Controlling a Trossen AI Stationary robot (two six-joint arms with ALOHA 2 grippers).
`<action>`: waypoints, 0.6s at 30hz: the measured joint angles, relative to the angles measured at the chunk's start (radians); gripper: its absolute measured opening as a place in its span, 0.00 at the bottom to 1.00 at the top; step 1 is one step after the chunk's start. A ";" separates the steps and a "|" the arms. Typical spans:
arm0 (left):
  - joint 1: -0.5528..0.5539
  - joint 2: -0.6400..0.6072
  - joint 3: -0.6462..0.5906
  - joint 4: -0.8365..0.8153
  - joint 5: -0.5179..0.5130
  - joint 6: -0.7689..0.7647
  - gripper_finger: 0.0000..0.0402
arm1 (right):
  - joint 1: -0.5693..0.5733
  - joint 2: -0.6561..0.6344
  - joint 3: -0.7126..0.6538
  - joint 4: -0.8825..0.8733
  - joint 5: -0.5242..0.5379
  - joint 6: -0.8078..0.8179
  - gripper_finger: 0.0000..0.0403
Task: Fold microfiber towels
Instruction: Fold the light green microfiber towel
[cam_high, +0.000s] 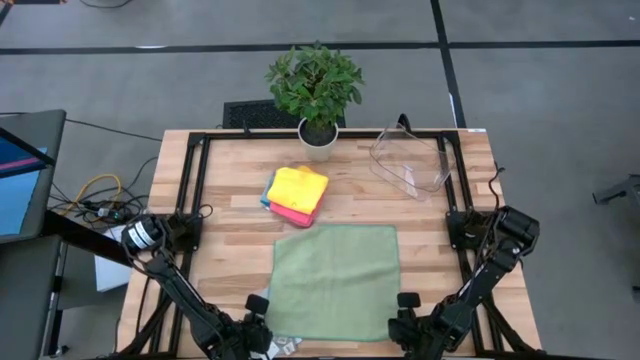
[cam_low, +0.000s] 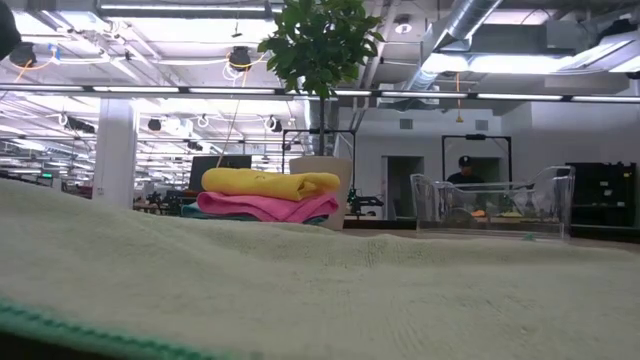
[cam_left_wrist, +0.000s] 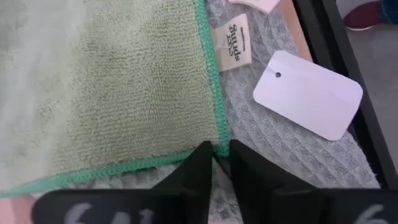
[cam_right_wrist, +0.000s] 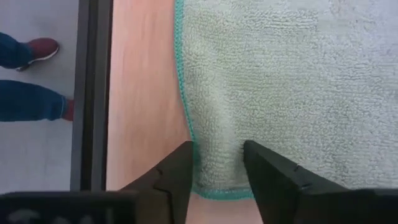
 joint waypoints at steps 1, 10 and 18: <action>0.000 0.000 0.000 0.000 0.007 -0.009 0.11 | 0.000 0.000 0.000 0.000 0.000 0.009 0.40; 0.000 0.000 0.016 -0.002 0.035 -0.101 0.01 | 0.000 0.006 0.040 -0.009 -0.021 0.030 0.24; 0.002 0.000 0.016 -0.001 0.030 -0.112 0.00 | -0.013 0.007 0.047 -0.024 -0.008 0.075 0.31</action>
